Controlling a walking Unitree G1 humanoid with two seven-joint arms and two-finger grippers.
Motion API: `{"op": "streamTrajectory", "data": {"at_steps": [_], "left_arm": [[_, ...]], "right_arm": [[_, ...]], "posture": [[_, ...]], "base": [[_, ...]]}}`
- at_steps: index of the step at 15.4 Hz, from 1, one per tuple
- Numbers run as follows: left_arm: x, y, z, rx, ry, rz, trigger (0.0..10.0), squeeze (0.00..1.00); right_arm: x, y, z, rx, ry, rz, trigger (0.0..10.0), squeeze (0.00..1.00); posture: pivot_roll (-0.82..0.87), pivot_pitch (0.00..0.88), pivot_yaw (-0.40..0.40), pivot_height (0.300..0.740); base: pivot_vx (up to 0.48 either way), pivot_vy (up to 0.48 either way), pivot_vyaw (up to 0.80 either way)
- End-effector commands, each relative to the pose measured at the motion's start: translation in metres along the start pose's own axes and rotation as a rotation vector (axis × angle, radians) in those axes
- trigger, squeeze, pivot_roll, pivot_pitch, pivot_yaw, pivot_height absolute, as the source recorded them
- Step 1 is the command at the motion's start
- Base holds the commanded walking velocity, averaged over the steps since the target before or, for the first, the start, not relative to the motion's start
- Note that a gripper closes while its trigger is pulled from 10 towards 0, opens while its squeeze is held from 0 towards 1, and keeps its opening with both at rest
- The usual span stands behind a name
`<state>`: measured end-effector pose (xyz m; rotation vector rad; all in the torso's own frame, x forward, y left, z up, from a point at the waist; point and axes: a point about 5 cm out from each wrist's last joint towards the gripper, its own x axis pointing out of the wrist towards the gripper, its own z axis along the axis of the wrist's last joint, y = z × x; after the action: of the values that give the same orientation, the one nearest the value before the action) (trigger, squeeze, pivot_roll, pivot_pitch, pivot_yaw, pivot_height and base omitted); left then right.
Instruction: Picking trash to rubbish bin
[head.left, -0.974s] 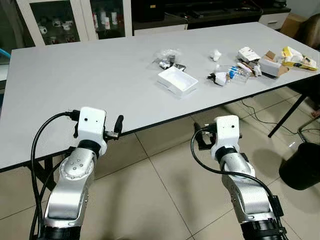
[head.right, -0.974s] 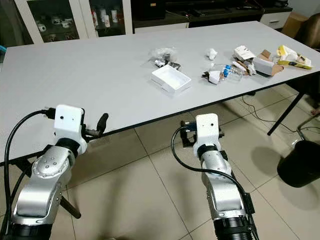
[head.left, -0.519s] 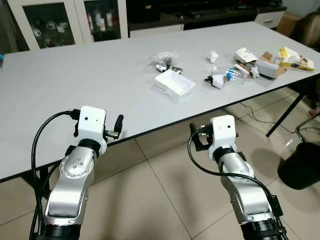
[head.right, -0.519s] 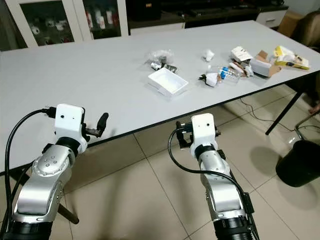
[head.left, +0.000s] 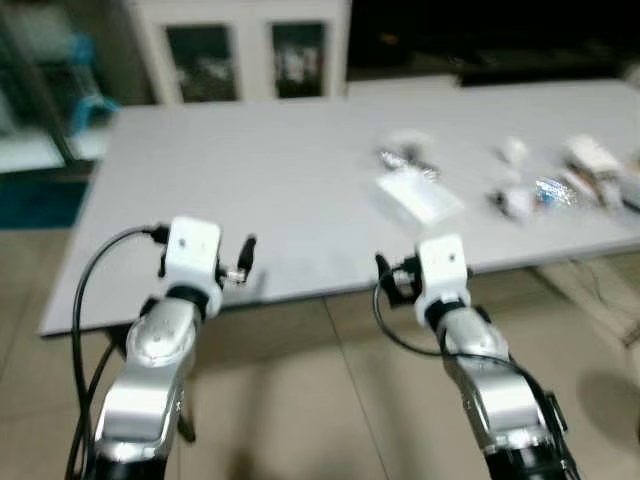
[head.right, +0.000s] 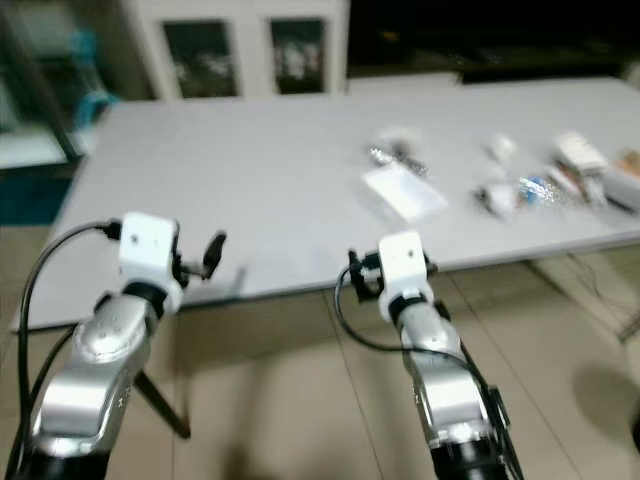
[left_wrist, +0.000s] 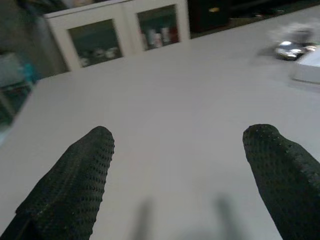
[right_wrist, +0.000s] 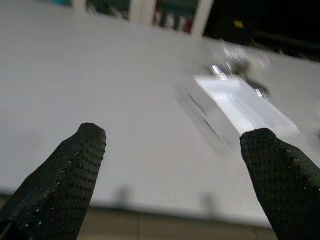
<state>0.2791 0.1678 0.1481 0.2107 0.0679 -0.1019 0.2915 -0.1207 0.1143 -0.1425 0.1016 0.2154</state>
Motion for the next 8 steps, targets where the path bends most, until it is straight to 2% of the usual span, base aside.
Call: {"op": "streamTrajectory", "data": {"at_steps": [1,4,8], "left_arm": [[-0.001,0.004,0.002,0.003,-0.004,0.007,10.0,0.0],[-0.002,0.0,0.002,0.007,-0.007,-0.02,10.0,0.0],[-0.002,-0.001,0.002,0.01,-0.006,-0.019,10.0,0.0]], "right_arm": [[0.002,0.002,0.009,0.02,-0.031,0.001,10.0,0.0],[0.001,-0.007,0.013,0.0,-0.037,-0.036,10.0,0.0],[0.001,-0.019,0.023,-0.014,-0.042,-0.063,10.0,0.0]], "posture": [[0.01,0.0,-0.051,0.74],[0.01,0.0,-0.048,0.74],[0.01,0.0,-0.049,0.74]], "base": [[0.337,0.0,0.0],[0.336,0.0,0.0],[0.337,0.0,-0.79]]}}
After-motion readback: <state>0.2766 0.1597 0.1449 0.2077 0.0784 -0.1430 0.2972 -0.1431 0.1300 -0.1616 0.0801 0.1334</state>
